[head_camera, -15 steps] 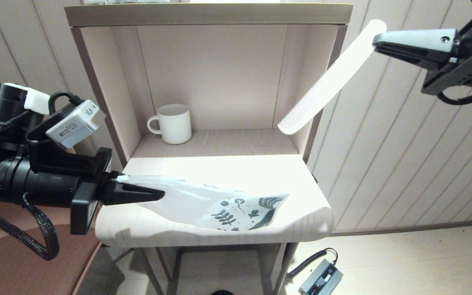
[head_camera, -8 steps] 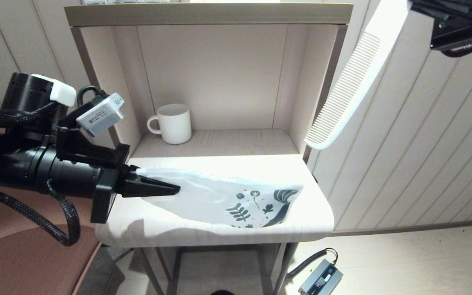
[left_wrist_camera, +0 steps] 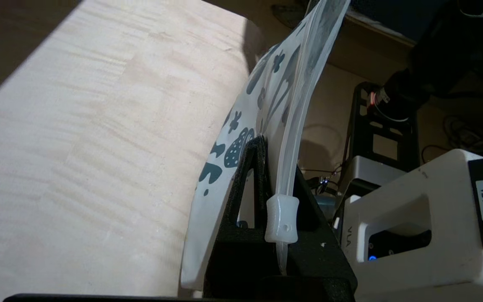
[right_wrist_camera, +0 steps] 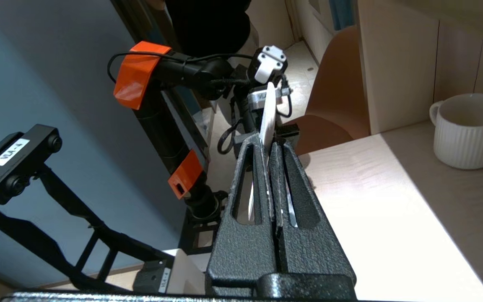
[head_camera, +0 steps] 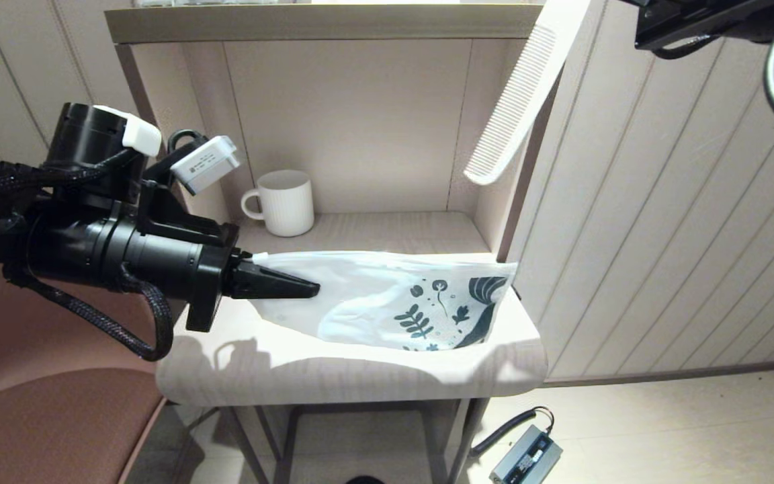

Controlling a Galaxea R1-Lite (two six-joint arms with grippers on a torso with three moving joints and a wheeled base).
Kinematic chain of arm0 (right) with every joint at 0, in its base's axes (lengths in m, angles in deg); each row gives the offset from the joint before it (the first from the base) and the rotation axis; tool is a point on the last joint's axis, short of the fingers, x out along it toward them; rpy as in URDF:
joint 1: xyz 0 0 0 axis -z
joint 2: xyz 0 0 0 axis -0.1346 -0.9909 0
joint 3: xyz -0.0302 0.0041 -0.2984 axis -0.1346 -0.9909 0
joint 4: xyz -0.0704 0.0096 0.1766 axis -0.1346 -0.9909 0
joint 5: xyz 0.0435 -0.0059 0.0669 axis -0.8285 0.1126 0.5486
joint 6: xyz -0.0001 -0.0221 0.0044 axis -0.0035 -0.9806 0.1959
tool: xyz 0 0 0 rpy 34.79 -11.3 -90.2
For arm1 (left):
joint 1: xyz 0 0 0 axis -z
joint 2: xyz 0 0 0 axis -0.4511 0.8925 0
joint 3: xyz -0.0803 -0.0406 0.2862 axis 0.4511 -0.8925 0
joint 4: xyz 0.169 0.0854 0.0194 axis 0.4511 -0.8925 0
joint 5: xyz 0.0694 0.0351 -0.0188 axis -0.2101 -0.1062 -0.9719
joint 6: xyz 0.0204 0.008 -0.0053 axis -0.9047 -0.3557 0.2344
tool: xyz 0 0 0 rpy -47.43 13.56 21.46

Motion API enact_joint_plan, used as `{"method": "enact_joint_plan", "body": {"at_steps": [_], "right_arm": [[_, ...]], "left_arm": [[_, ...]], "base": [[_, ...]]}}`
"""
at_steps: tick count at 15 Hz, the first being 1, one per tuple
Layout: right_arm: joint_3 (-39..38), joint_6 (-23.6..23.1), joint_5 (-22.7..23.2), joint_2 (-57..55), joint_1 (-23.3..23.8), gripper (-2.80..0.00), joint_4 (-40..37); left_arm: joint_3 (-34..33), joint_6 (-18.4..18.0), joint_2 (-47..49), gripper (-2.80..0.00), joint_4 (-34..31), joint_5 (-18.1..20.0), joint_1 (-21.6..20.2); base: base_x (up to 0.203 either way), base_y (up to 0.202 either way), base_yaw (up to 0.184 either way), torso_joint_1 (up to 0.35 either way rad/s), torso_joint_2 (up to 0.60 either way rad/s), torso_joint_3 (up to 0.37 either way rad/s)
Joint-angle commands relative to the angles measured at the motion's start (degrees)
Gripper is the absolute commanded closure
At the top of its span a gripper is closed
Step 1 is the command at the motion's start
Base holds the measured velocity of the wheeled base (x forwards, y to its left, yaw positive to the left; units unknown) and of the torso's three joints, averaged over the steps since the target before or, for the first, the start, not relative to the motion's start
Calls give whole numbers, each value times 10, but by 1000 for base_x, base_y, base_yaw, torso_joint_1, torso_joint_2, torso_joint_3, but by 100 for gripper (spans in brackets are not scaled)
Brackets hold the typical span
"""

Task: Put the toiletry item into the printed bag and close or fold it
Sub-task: Place the comb into the storage bag

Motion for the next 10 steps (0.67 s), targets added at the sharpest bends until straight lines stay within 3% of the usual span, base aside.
{"method": "enact_joint_plan", "body": {"at_steps": [1,5,8,10], "right_arm": [[27,5,-17,-24,2,0,-3],[25,8,-201,3,25,0,-74],[3,-10,-263,59,-11,0,-144],[-23,-27,-273,95,-34,0,-178]], "left_arm": [[-2,-3,5,0,-1,2,2],[-16,-2,-5,0,-2,1,3],[-18,1,-9,0,-2,2,4],[-29,-1,-20,0,-2,1,7]], "base": [[0,0,0,0,0,0],[0,0,0,0,0,0],[0,0,0,0,0,0],[0,0,0,0,0,0]]}}
